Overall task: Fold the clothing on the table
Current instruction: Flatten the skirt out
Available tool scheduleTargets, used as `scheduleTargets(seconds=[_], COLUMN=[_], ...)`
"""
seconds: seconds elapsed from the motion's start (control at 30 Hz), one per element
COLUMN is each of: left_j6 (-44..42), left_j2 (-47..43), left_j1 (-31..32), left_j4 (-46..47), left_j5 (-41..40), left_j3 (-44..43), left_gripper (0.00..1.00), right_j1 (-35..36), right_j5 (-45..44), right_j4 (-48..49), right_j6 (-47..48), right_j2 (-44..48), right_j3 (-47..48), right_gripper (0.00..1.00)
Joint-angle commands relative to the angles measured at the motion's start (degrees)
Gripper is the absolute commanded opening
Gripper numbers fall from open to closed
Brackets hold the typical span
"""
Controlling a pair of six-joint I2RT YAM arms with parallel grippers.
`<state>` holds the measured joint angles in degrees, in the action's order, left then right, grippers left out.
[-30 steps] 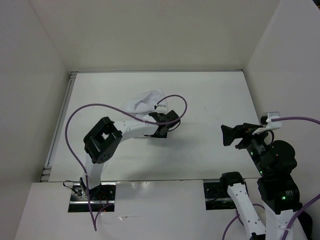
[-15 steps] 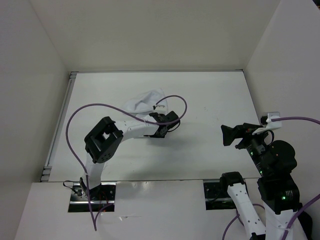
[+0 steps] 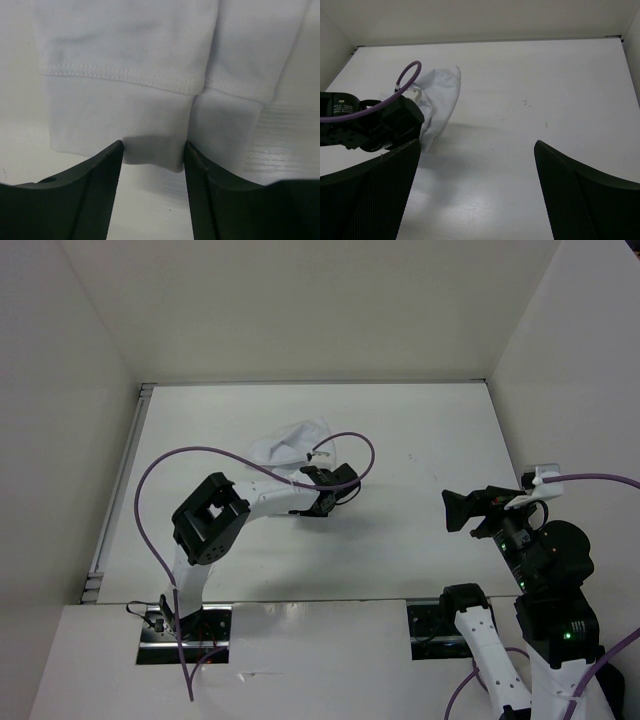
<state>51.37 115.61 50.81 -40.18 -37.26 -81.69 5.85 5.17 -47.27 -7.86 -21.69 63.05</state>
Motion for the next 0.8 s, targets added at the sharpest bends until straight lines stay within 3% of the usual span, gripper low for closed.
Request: scheduleTargets(seconds=[0.0, 0.1, 0.43, 0.57, 0.67, 0.77], left_j6=[0.22, -0.57, -0.57, -1.8, -4.53, -5.23], left_j2=[-0.83, -1.35, 1.46, -0.21, -1.62, -1.62], left_j1=[0.35, 0.35, 0.35, 0.35, 0.35, 0.35], left_j4=[-0.6, -0.07, -0.07, 1.94, 4.93, 5.64], left_j5=[-1.07, -0.54, -0.01, 1.47, 4.9, 8.42], left_j3=[-1.89, -1.89, -2.51, -2.51, -1.81, -3.82], left_gripper=[0.58, 0.49, 0.48, 0.29, 0.0, 0.0], right_j1=[-0.05, -0.05, -0.05, -0.05, -0.05, -0.05], right_j5=[-0.34, -0.34, -0.34, -0.34, -0.86, -0.86], right_j4=[0.68, 0.68, 0.68, 0.68, 0.68, 0.68], right_j6=[-0.23, -0.23, -0.23, -0.23, -0.23, -0.23], right_j2=[0.34, 0.34, 0.34, 0.86, 0.86, 1.39], right_j3=[0.32, 0.32, 0.32, 0.32, 0.32, 0.32], right_gripper=[0.98, 0.98, 0.98, 0.98, 0.98, 0.98])
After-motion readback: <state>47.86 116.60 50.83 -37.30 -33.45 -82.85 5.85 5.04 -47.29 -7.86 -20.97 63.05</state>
